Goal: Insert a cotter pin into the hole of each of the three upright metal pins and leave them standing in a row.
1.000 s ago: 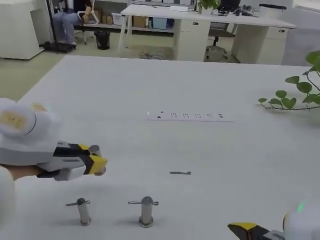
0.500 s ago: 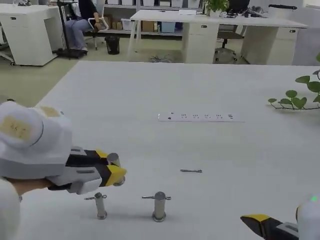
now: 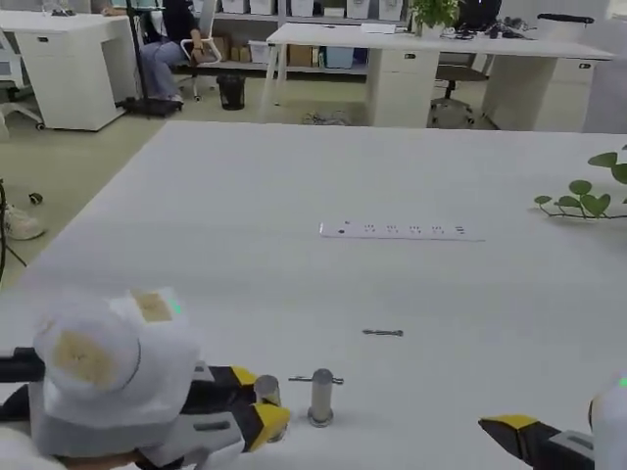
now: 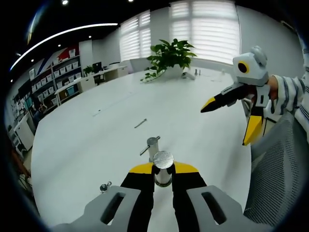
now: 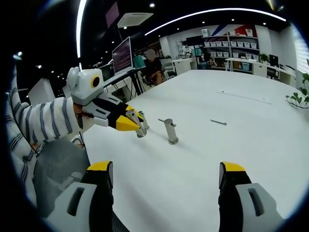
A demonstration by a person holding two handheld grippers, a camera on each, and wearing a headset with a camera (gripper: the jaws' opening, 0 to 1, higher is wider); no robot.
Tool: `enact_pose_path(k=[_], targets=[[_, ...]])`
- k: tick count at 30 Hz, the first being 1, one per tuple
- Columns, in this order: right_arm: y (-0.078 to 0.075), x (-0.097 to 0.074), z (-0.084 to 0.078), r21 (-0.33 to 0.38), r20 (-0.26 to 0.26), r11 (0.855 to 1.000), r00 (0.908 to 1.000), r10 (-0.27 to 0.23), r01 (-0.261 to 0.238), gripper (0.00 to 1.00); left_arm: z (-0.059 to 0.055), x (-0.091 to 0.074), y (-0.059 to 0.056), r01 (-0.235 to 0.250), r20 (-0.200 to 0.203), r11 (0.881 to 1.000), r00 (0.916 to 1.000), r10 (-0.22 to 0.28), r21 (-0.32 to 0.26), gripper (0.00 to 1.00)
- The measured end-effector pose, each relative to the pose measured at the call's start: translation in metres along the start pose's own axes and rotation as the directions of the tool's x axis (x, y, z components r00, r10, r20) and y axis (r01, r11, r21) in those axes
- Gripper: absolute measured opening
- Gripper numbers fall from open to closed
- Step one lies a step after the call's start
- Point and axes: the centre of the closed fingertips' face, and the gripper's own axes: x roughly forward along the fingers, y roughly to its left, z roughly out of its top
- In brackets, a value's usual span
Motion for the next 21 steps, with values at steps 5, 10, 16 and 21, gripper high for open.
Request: enact_pose_path(k=[5,10,16,21], targets=[[0.003,0.000,-0.004,0.005,-0.006,1.000,1.0000,0.000,0.000,0.91,-0.008,0.002,-0.009,-0.002,-0.009,1.000,1.0000,0.002,-0.021,0.09],[0.005,0.000,-0.008,0.011,-0.016,1.000,0.9999,0.005,-0.005,0.92,-0.017,0.005,-0.018,0.005,-0.018,0.999,0.9998,-0.006,-0.049,0.09],[0.004,0.000,-0.009,0.018,-0.014,1.000,0.9999,0.005,-0.005,0.92,-0.025,0.008,-0.023,-0.007,-0.027,0.996,0.9996,0.005,-0.088,0.09],[0.005,-0.001,-0.007,0.023,-0.002,1.000,1.0000,0.007,-0.007,0.92,-0.028,0.010,-0.025,-0.017,-0.031,0.994,0.9994,0.013,-0.112,0.09]])
